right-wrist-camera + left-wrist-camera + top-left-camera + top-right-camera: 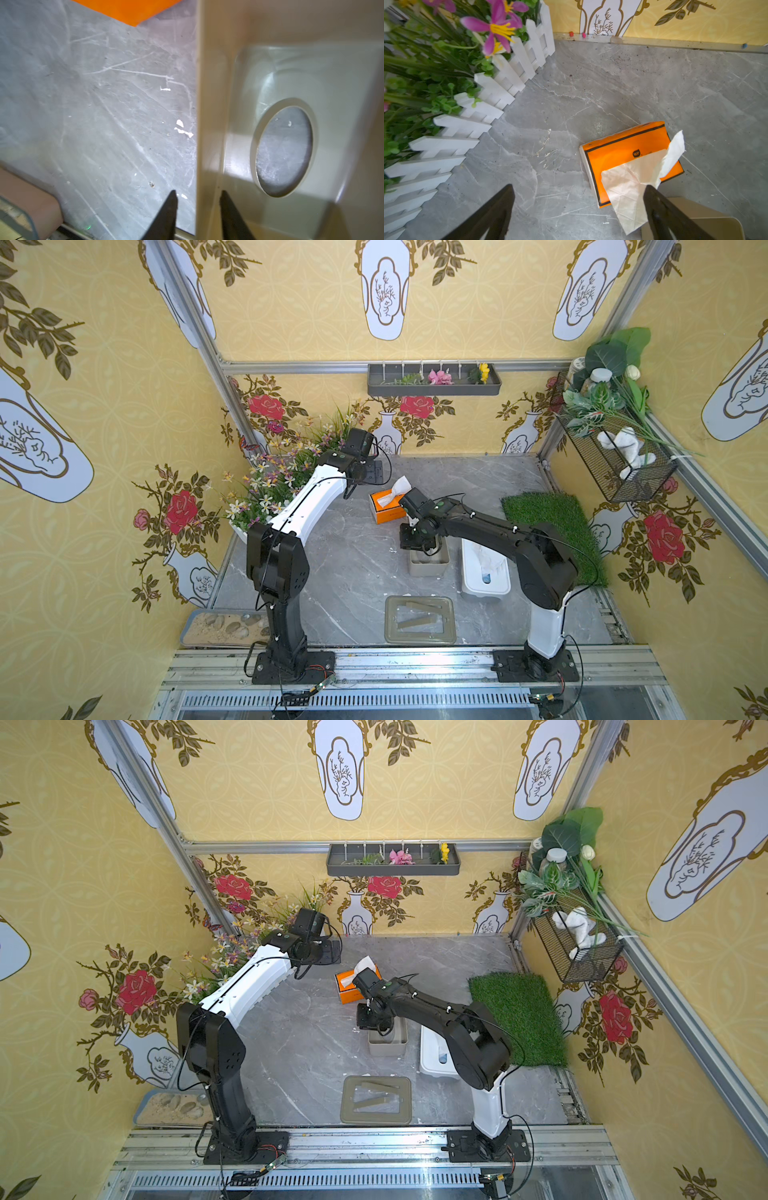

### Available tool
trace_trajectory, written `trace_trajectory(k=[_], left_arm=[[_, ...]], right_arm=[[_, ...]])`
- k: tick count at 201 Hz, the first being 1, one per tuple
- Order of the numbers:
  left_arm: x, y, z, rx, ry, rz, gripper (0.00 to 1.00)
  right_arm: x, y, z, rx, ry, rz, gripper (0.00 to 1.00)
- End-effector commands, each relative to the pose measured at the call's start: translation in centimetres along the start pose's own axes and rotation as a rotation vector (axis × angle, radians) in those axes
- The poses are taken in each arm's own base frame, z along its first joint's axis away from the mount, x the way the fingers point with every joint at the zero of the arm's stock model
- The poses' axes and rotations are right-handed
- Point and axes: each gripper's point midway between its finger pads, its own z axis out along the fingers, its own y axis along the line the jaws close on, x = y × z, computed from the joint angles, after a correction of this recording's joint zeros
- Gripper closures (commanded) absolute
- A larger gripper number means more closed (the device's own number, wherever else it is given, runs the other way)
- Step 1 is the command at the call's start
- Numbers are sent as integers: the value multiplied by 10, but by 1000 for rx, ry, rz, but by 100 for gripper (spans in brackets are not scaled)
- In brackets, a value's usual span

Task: Put the tissue paper into the tissue box
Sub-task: Place the tissue box at the center of the board.

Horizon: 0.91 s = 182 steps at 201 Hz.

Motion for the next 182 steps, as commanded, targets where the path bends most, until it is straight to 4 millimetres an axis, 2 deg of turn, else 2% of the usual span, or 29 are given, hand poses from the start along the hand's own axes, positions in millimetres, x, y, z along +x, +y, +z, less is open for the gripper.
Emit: trace_trajectory(k=[1, 22, 44, 64, 101, 134, 159, 182], left_arm=[[1, 3, 13, 23, 26, 0, 1], [-4, 8, 25, 69, 24, -5, 1], [-4, 12, 47, 104, 54, 13, 3], [0, 2, 67, 164, 81, 73, 7], [7, -26, 93, 332, 88, 191, 10], [9, -29, 111, 390, 88, 224, 11], [20, -32, 129, 412, 146, 218, 14], [35, -34, 132, 434, 202, 190, 21]], right_arm=[[-8, -1, -18, 69, -75, -3, 34], [-19, 4, -49, 56, -157, -41, 24], [-32, 12, -83, 31, -230, -82, 21], [-50, 6, -97, 12, -249, -61, 20], [-93, -26, -89, -65, -243, 55, 23], [-134, -48, -87, -74, -287, 91, 24], [-163, -57, -68, -59, -277, 89, 25], [-182, -57, -43, -102, -241, 96, 28]])
